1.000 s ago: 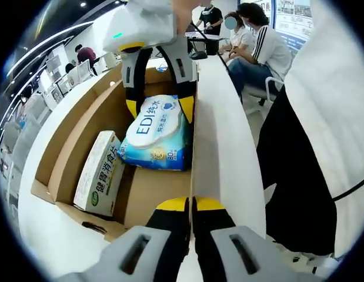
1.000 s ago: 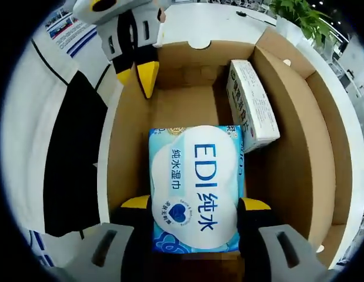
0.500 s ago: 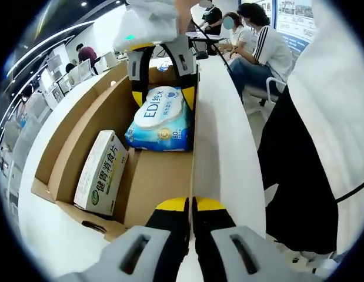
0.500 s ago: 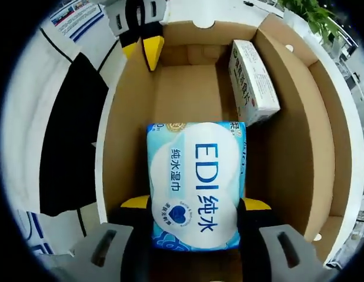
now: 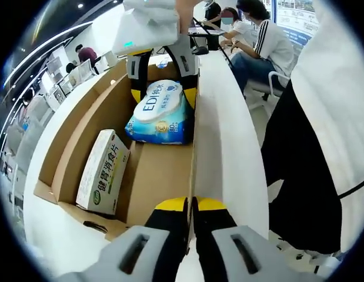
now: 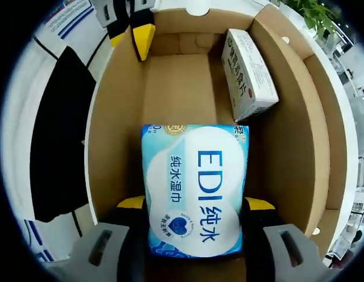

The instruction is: Operate the shoe box by opening the lid, removing the specified soft item, and placing it in the target area until the item is outside and the box remains undamaged.

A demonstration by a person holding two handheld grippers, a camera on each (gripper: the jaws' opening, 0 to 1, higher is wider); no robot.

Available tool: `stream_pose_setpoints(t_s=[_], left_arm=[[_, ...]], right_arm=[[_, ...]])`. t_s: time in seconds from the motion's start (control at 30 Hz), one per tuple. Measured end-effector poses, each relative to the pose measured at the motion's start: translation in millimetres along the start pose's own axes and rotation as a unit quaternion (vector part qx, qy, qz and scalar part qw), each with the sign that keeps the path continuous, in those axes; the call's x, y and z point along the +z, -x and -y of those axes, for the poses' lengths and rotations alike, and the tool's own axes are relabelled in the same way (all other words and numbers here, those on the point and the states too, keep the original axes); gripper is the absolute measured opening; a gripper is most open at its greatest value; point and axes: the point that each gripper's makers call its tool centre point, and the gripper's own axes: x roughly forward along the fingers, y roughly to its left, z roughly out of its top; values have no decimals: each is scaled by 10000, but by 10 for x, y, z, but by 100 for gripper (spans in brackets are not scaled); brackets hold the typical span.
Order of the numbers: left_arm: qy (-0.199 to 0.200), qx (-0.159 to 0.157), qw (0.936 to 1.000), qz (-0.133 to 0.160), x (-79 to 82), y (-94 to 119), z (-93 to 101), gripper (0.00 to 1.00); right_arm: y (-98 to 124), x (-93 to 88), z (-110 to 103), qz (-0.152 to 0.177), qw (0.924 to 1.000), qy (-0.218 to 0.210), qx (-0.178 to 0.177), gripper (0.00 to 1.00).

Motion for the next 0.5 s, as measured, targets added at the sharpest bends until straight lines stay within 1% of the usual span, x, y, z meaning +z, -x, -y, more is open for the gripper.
stream_pose_setpoints(t_s=[0.17, 0.23, 0.27, 0.3, 0.4, 0.5], left_arm=[[-10, -4, 10000, -23, -3, -1, -8, 3], [11, -9, 10000, -42, -9, -5, -12, 3], [15, -5, 10000, -43, -11, -6, -12, 3], [22, 5, 10000, -40, -8, -4, -12, 3], [13, 23, 10000, -33, -9, -4, -14, 3], [29, 10, 10000, -52, -14, -6, -18, 3]], right_arm=[[-29, -11, -8, -86, 9997, -118, 172, 65], [-66, -9, -14, -154, 9997, -95, 166, 66], [-133, -13, -6, -230, 9996, -60, 138, 66], [-151, -13, -1, -295, 9995, -39, 118, 67], [-156, -5, 8, -442, 9990, -19, 83, 68], [-144, -5, 11, -496, 9987, -6, 101, 69]])
